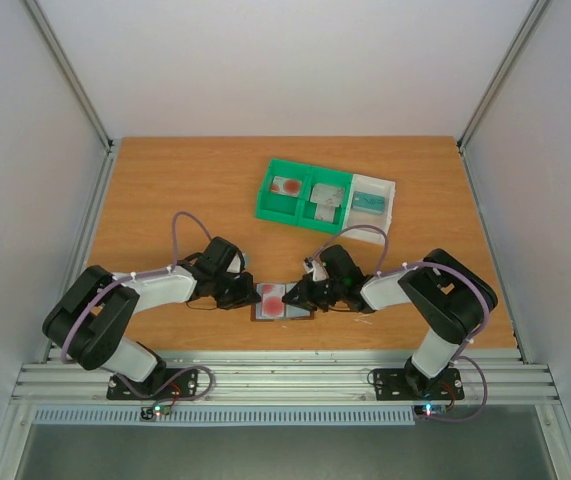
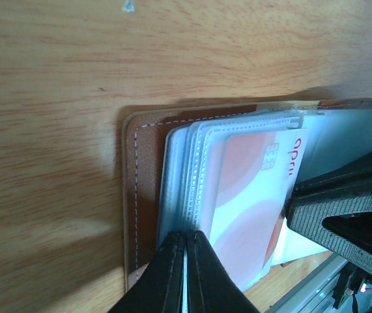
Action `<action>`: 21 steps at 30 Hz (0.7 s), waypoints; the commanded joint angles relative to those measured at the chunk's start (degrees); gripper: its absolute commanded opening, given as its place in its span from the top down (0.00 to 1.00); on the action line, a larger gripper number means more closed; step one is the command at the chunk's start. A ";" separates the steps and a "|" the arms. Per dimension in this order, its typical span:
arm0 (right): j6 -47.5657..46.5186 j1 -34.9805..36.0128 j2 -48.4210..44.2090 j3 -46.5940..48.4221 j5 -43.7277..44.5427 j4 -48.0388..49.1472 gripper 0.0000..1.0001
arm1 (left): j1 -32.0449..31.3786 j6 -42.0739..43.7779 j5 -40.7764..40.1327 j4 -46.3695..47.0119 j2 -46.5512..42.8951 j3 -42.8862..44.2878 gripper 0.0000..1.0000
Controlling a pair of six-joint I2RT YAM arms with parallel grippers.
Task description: Take the credit cards out of the card holder
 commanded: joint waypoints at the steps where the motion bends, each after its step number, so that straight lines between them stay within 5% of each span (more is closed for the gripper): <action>1: 1.01 -0.27 0.60 -0.24 -0.32 1.98 0.84 | -0.27 0.91 -3.33 -0.57 0.44 -1.72 0.95; 5: 1.86 -0.31 2.40 -0.09 -1.04 4.73 0.80 | -0.27 0.73 -3.42 -0.56 0.12 -1.72 0.95; 12: 1.07 -0.31 1.96 -0.09 -0.05 3.14 0.98 | -0.27 0.15 -3.68 -0.38 -0.04 -2.06 0.95; 21: -3.85 -1.21 -5.06 -0.21 2.27 -7.60 0.99 | -0.27 1.35 -5.82 -2.81 -0.03 -1.35 0.95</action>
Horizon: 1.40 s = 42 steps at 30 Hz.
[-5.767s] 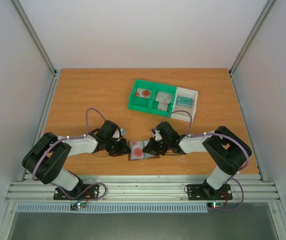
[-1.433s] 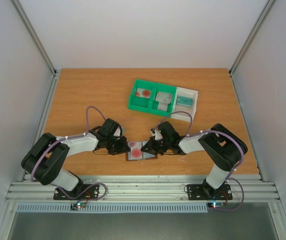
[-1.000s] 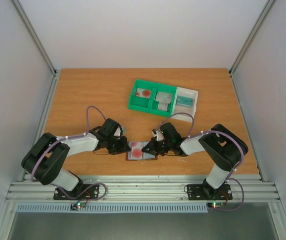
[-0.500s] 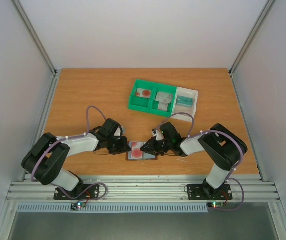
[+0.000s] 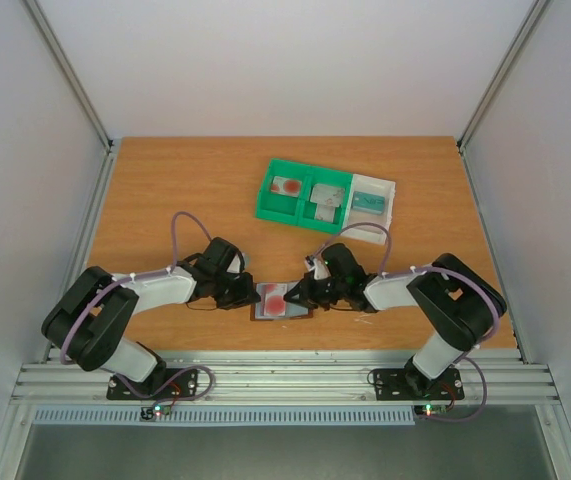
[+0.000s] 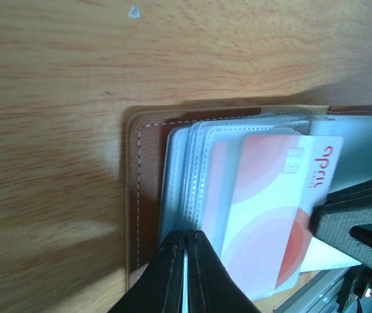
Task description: Take the credit cards out of the card holder
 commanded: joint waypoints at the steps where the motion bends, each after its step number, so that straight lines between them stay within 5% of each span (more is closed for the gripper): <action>1: -4.19 -1.06 -3.98 -0.21 2.01 -7.36 0.99 | -0.25 1.61 -4.75 -3.25 0.42 -0.88 0.95; 14: -12.52 -2.55 -17.35 5.45 1.92 -28.51 0.99 | -0.21 -0.08 -1.92 -1.91 -3.57 -1.58 0.90; 24: -24.93 -2.56 -26.84 16.70 -3.80 -51.13 0.99 | -0.23 3.53 1.65 -13.44 -20.45 6.63 0.64; 32: -25.14 -2.31 -33.50 18.40 -12.32 -52.87 0.99 | 0.08 7.89 16.40 -12.98 -30.98 9.67 0.47; 42: -26.24 0.59 -34.28 19.13 -20.15 -48.85 0.99 | 0.08 12.47 30.01 -15.63 -32.51 11.91 0.55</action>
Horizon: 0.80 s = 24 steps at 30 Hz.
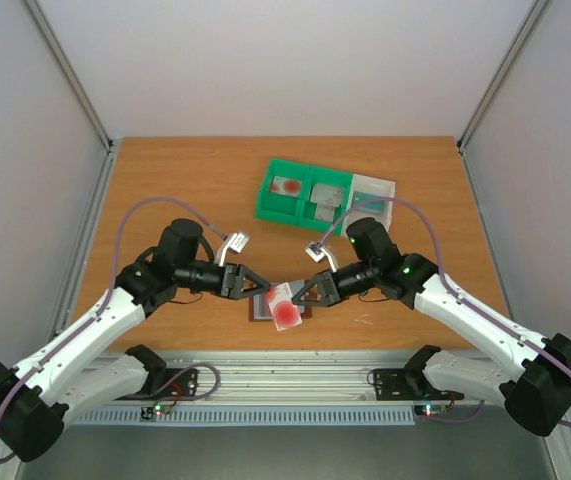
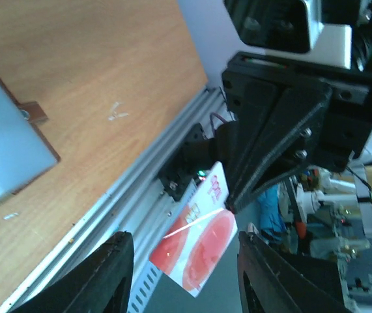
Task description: Take the credit cards out of the card holder
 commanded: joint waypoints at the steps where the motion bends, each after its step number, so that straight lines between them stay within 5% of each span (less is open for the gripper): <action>1: -0.90 0.56 -1.10 1.73 -4.24 1.52 0.99 | 0.04 4.06 8.23 -2.29 -1.45 2.79 0.55; 8: 0.17 0.59 -2.30 1.53 -6.76 3.60 0.99 | -0.01 7.02 13.24 -4.15 -1.13 3.48 0.55; 24: -0.62 0.75 -2.56 2.41 -8.44 2.81 0.99 | -0.01 8.66 11.09 -5.80 -0.15 4.27 0.50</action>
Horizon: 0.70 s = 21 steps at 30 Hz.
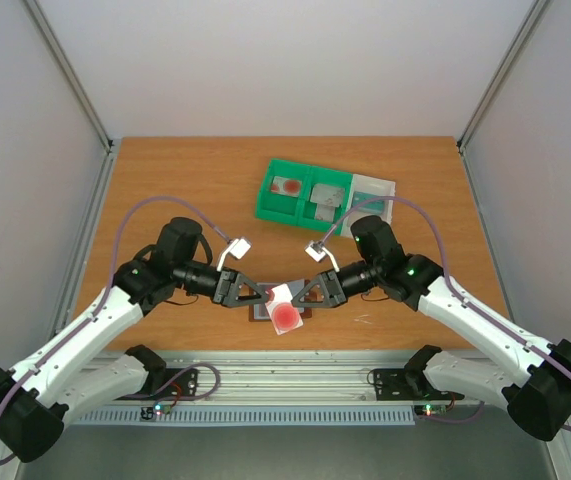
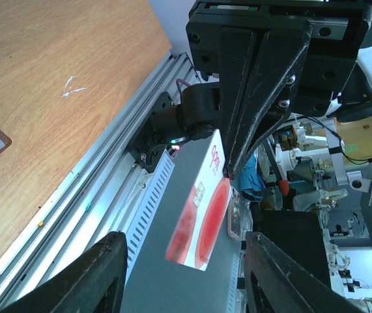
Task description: Take the credit cards out of the card holder
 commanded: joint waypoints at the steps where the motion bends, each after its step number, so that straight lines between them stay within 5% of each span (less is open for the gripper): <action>1: -0.93 0.29 -0.65 2.38 -1.31 -0.09 0.99 | -0.08 0.94 0.97 0.48 0.11 1.77 0.51; 12: -0.96 0.55 0.10 1.91 -1.66 0.12 0.99 | -0.03 -0.64 2.00 3.08 0.75 1.41 0.97; 15: -1.09 0.61 -0.42 2.14 0.70 -0.78 0.97 | -0.07 -1.00 1.71 3.37 0.49 1.39 1.00; 21: 0.29 0.60 -4.93 3.75 12.84 -4.06 0.59 | -0.07 -2.68 -7.03 3.78 -0.03 0.99 1.00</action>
